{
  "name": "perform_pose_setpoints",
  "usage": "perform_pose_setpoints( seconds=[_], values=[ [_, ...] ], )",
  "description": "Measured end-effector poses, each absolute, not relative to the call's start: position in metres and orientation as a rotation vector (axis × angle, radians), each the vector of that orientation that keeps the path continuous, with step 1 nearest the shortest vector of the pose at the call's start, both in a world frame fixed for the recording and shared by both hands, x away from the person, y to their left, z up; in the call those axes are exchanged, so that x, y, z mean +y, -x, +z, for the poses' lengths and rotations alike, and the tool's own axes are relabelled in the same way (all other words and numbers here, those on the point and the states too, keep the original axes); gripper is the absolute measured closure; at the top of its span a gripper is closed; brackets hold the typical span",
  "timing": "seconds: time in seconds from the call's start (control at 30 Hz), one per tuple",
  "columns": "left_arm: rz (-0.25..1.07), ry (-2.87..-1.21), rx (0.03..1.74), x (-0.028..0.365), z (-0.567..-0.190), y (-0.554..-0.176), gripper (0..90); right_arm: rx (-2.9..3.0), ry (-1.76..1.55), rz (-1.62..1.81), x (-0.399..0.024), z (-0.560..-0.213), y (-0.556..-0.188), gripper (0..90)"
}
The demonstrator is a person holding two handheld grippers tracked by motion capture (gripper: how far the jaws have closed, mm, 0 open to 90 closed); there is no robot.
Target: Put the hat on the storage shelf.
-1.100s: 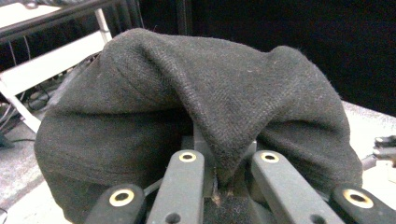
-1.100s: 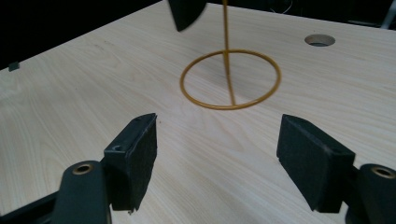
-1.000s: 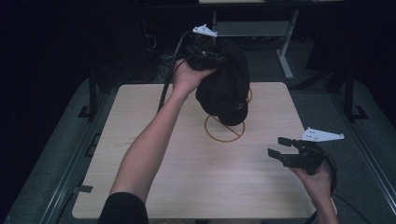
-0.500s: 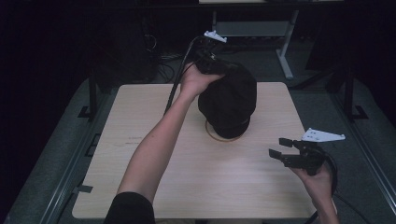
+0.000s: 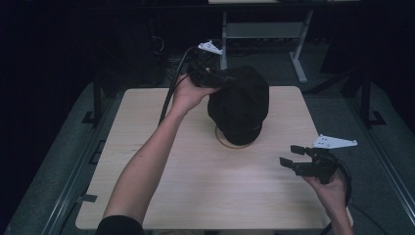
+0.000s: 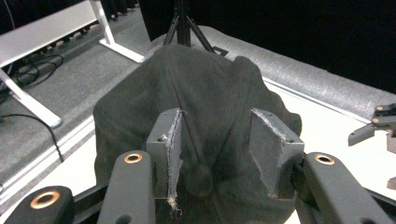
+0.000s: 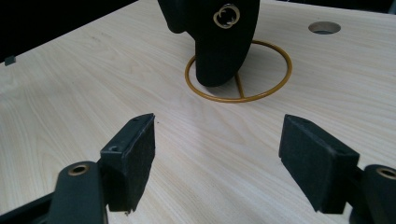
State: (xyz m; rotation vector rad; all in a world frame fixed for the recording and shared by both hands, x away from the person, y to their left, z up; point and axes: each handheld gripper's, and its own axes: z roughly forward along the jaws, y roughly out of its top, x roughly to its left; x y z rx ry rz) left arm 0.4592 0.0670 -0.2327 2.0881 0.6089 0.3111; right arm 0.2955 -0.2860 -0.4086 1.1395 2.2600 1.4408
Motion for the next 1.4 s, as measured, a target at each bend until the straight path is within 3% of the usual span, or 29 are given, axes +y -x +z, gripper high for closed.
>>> perform_pose_setpoints(
  seconds=[1.4],
  values=[
    [0.332, -2.063, 0.654, 0.147, -0.280, -0.397, 47.6, 2.316, -1.105, 1.374, -0.269, -0.413, -0.300, 24.5]
  ],
)
